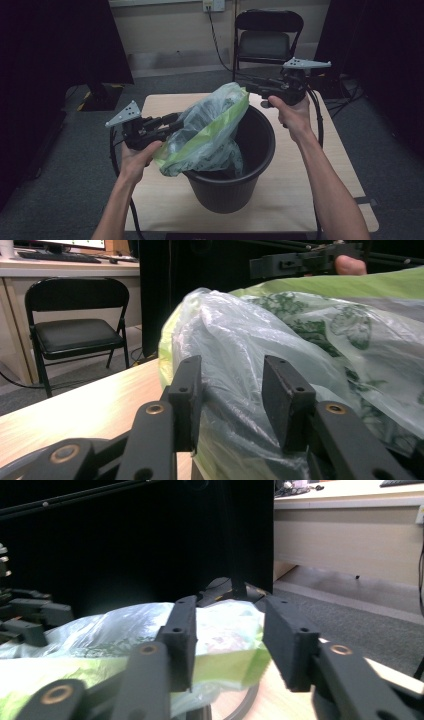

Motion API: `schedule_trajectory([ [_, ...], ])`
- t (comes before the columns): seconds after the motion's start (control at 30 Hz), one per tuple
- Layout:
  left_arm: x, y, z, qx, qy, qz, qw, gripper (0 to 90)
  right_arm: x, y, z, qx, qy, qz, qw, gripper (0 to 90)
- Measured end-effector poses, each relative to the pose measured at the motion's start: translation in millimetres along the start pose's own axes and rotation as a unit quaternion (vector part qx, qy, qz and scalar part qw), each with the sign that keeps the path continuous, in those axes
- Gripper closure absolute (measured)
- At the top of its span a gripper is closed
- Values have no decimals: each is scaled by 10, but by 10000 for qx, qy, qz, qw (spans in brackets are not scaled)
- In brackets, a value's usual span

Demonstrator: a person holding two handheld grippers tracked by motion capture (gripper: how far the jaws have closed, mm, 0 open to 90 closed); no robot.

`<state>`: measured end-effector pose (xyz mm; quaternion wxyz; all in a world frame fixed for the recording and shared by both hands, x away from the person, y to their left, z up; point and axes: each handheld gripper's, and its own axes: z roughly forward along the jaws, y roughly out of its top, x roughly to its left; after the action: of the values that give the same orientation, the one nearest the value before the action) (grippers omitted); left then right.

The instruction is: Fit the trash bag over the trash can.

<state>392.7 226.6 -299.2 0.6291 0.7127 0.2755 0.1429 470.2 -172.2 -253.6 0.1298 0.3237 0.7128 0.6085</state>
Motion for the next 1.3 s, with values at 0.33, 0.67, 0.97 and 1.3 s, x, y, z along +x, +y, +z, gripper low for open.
schedule_trajectory([
  [0.33, -7, -29, -30, -52, -7, -13, 10000, 596, 69, -183, -14, 547, -214, -200, 9981, 457],
  [0.67, -13, -60, -66, -161, -45, -55, 9998, 600, 54, -186, 52, 695, 264, 111, 9972, 531],
  [0.97, -33, -66, -101, -162, -47, -11, 9999, 599, 91, -135, 103, 699, 366, -54, 9969, 900],
  [1.3, -199, -141, -280, -318, -19, 40, 9995, 584, -90, -334, -188, 336, -126, 161, 9992, 900],
])
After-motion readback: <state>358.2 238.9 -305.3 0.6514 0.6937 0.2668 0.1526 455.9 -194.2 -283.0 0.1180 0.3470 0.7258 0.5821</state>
